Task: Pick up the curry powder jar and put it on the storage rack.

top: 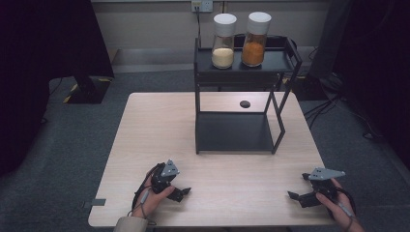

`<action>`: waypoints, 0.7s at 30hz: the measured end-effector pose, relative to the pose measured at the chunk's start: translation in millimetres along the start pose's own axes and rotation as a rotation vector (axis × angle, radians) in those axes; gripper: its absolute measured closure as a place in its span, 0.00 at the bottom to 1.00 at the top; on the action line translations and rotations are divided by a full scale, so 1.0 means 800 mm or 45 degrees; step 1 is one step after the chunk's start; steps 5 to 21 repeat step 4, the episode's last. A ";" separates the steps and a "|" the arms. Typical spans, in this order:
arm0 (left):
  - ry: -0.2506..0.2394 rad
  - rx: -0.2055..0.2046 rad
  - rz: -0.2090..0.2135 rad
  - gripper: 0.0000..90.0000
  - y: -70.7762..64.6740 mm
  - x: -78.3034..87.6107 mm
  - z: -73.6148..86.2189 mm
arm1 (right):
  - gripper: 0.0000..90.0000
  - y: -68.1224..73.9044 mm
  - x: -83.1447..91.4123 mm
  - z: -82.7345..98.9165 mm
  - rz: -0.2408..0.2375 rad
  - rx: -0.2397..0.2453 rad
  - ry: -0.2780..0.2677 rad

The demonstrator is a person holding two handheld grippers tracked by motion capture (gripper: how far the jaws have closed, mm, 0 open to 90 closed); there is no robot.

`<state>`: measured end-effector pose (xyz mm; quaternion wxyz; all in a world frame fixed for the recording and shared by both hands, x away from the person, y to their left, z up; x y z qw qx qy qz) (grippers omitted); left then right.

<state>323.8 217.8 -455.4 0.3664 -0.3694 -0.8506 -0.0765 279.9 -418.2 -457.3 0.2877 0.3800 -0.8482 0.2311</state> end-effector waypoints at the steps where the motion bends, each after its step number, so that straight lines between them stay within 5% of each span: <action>1: 0.000 0.000 0.000 0.00 0.000 0.000 0.000 | 0.01 0.001 0.001 0.000 0.001 0.013 0.006; 21: 0.000 0.000 0.000 0.00 0.000 0.000 0.000 | 0.00 0.003 0.001 -0.001 0.007 0.029 0.020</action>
Point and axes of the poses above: each handheld gripper's, and its own axes: x roughly backward along the jaws, z roughly out of its underside, y roughly to its left, the point moved 4 cm from there along -x, roughly forward along the jaws, and after that the axes turned 13 degrees about x, right-handed, at the moved point
